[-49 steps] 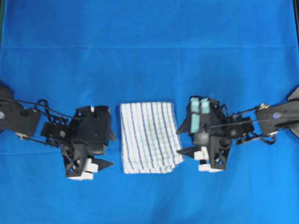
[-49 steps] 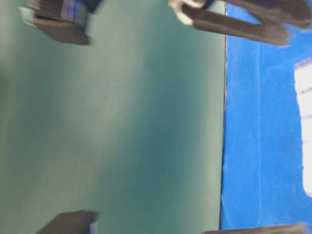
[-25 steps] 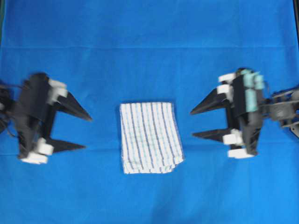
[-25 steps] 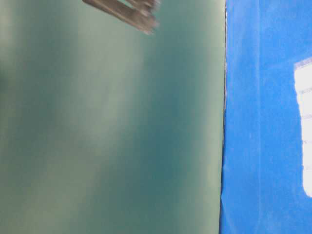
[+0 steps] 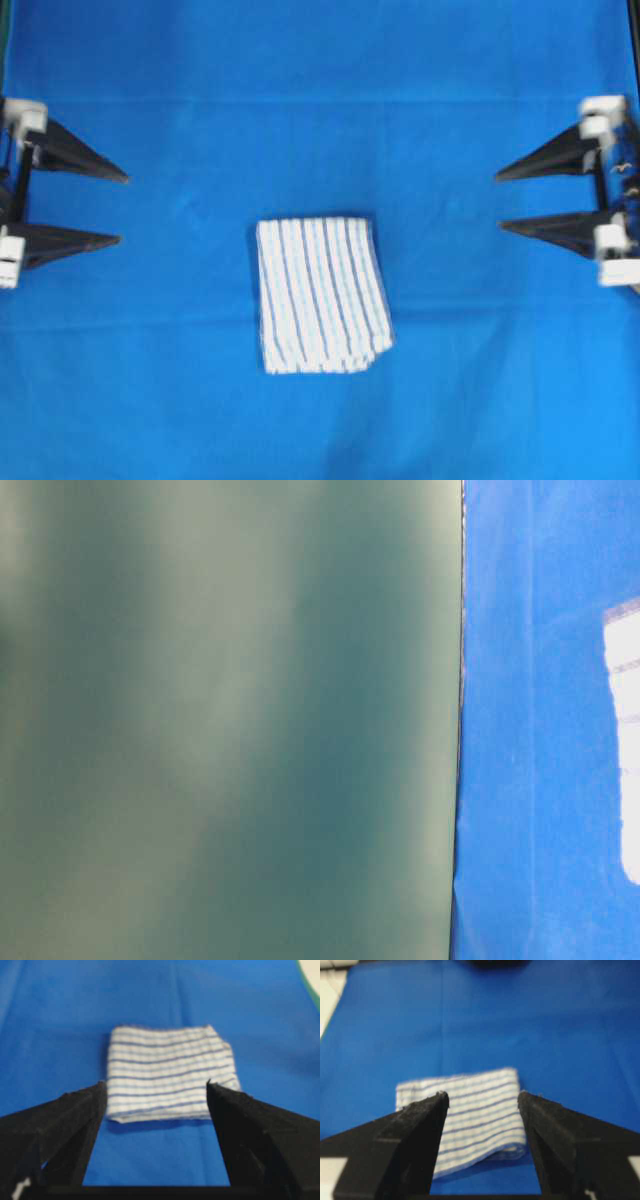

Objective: Fold the blue towel.

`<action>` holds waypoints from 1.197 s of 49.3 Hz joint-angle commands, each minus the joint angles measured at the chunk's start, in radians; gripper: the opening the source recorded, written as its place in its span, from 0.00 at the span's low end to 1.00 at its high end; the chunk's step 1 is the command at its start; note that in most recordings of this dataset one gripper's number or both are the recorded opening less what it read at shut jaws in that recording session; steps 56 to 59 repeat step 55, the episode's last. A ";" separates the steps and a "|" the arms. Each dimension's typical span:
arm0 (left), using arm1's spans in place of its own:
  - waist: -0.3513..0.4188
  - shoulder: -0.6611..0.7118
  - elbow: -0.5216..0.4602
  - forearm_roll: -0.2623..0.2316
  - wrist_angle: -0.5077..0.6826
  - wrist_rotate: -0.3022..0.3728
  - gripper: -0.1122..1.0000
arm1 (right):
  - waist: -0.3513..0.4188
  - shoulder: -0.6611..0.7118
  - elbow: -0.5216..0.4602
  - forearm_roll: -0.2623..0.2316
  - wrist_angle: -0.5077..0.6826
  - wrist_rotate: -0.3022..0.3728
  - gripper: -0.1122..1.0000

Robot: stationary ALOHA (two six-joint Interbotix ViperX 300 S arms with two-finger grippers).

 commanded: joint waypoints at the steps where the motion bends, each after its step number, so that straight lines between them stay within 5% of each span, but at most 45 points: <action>1: 0.025 -0.057 0.018 0.002 -0.011 0.005 0.76 | -0.031 -0.072 0.038 -0.003 -0.020 -0.002 0.67; 24: 0.115 -0.345 0.221 0.002 0.011 0.006 0.76 | -0.137 -0.242 0.278 -0.003 -0.146 -0.003 0.67; 59: 0.115 -0.342 0.230 0.000 0.015 0.005 0.76 | -0.141 -0.233 0.281 0.002 -0.147 -0.002 0.67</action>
